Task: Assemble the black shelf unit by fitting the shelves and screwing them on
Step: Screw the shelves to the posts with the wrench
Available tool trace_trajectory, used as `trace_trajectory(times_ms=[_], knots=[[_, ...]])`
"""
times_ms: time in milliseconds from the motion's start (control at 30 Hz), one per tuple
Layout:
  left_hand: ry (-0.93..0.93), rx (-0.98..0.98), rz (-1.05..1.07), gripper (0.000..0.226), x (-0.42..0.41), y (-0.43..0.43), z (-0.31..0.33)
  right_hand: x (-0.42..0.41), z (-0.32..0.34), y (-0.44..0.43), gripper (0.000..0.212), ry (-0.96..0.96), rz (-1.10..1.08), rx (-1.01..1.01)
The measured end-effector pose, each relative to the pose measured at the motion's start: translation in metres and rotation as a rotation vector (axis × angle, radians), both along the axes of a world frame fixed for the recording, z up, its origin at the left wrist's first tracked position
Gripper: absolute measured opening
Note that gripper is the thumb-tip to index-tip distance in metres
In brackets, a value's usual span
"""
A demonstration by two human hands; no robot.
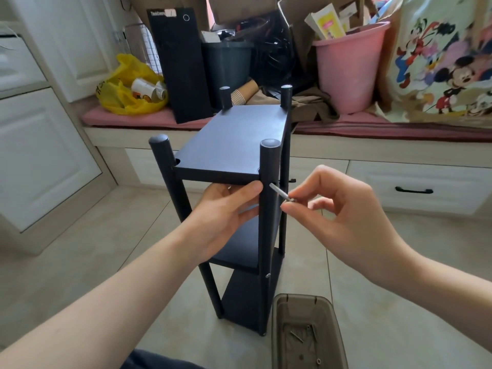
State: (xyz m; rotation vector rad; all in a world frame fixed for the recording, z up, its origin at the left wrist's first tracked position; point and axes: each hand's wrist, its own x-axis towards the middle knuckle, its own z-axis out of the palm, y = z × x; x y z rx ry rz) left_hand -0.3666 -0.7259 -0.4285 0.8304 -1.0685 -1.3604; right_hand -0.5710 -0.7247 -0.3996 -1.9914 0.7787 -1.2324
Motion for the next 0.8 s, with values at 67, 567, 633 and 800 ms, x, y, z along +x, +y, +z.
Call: trace_trajectory(times_ms=[67, 567, 633, 800], knots=[[0.014, 0.006, -0.005, 0.034, 0.0004, -0.0005, -0.0006, 0.0009, 0.0001, 0.0007, 0.019, -0.001, -0.004, -0.009], [0.026, -0.006, -0.041, 0.039, 0.0023, 0.0008, 0.0023, -0.0018, -0.0001, 0.0000, 0.020, 0.000, -0.042, -0.035], [0.023, -0.014, -0.045, 0.030, 0.0029, 0.0007, 0.0024, -0.0004, -0.0001, 0.0007, 0.019, 0.004, -0.033, -0.039], [0.032, -0.021, -0.059, 0.032, 0.0049, 0.0002, 0.0004, 0.0007, 0.0000, 0.0007, 0.020, 0.005, -0.032, -0.035]])
